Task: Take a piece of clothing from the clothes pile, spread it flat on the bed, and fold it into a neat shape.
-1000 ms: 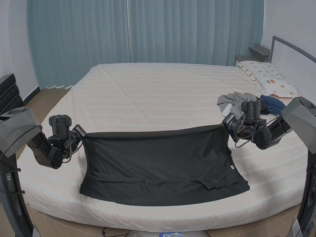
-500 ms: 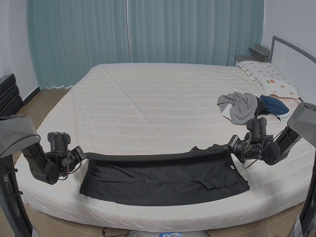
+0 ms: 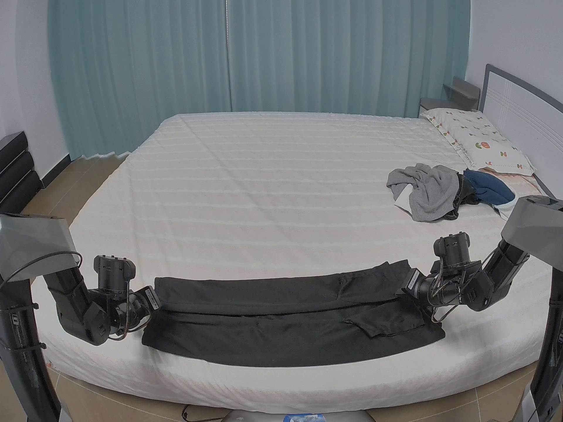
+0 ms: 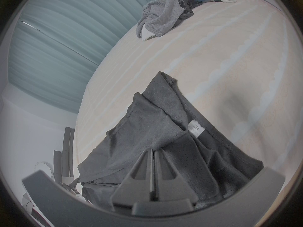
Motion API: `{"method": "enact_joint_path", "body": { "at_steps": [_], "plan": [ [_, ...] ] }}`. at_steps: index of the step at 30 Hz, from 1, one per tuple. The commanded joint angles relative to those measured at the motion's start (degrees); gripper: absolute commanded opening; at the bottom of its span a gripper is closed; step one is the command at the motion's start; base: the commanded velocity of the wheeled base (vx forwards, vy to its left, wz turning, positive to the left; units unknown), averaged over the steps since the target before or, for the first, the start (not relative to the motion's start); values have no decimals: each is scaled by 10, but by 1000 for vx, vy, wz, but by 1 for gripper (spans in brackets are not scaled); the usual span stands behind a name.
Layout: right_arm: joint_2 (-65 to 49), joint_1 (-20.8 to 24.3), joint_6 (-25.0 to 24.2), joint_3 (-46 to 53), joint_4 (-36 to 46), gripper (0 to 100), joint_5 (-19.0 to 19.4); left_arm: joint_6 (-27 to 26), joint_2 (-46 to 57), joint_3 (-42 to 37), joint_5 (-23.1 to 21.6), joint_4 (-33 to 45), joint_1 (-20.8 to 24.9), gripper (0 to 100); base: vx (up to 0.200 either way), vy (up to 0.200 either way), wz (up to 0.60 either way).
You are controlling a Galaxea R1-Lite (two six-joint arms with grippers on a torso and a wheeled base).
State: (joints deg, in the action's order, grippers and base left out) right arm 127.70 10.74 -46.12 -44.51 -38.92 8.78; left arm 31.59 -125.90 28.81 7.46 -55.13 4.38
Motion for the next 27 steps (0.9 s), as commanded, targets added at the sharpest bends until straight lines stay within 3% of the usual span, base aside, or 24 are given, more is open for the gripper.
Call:
{"method": "enact_joint_path", "body": {
  "at_steps": [1,8,15,19,23,27],
  "plan": [
    [5,0,1,0,1,100,0,1,-1,-8,0,-2,1,100,0,0,0],
    [-43,-7,-6,0,6,100,2,5,38,-16,0,-1,-2,100,0,0,0],
    [-86,-34,-8,-15,10,100,3,12,67,12,-17,4,-34,100,0,0,0],
    [-74,-49,-9,-31,10,100,4,76,62,54,-61,12,-38,100,0,0,0],
    [-68,-60,-26,-31,7,100,5,133,52,112,-97,86,-38,100,0,0,0],
    [-48,-62,-49,-33,3,100,28,143,1,148,-109,104,-38,100,0,0,0]
  ]
}}
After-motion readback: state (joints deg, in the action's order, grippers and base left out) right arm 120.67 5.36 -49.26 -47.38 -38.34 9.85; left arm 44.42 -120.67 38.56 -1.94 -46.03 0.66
